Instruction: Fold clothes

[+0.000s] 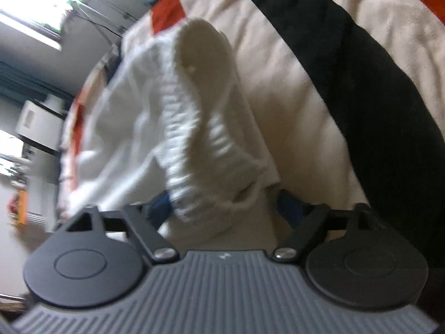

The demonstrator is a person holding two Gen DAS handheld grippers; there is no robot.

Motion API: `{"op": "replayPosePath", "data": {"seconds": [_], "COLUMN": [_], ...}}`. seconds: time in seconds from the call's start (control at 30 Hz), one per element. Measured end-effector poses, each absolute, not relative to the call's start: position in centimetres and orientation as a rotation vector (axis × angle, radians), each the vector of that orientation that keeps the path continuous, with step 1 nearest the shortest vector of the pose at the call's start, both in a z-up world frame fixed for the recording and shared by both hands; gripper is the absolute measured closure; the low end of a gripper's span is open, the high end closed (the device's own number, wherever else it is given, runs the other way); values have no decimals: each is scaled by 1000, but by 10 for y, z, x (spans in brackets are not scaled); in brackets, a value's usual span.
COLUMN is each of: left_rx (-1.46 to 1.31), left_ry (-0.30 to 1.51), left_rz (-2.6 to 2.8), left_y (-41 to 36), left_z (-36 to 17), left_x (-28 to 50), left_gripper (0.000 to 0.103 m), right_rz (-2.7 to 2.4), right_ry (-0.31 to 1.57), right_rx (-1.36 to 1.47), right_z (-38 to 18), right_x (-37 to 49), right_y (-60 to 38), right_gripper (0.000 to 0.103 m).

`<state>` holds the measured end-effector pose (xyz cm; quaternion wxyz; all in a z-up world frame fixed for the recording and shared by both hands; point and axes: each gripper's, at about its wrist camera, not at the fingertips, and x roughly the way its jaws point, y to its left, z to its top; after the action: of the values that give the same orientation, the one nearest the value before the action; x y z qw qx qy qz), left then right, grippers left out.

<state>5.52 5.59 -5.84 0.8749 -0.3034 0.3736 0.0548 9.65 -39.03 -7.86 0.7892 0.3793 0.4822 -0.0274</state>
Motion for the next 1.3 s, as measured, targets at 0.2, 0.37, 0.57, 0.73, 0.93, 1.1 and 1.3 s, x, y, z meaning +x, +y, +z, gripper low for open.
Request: {"op": "replayPosePath", "data": {"seconds": [0.2,0.37,0.57,0.73,0.93,1.1,1.3], "left_rx": [-652,-679,-671,-670,-822,-858,-776], "left_ry": [782,789,850,860,730,759,781], "left_rz": [115,118,76,-60,-201,-274,-287], "left_y": [57,61,62,69,86,69,43], "left_z": [-61,-61,-58,-46,-35,-48,-64], "left_x": [57,59,67,49,37,75,107], "left_gripper": [1,1,1,3,0,0,19], "right_rz": [-73,10,-67,-80,-72,-87,-116], "right_ry": [1012,941,929,792,750,794,843], "right_rx": [991,1000,857,839,852,868,840], "right_z": [-94,-86,-79,-52,-44,-56,-70], "right_x": [105,103,96,70,64,73,82], "right_y": [-397,-383,-370,-375,-380,-382,-377], "right_gripper": [5,22,60,74,75,73,68]}}
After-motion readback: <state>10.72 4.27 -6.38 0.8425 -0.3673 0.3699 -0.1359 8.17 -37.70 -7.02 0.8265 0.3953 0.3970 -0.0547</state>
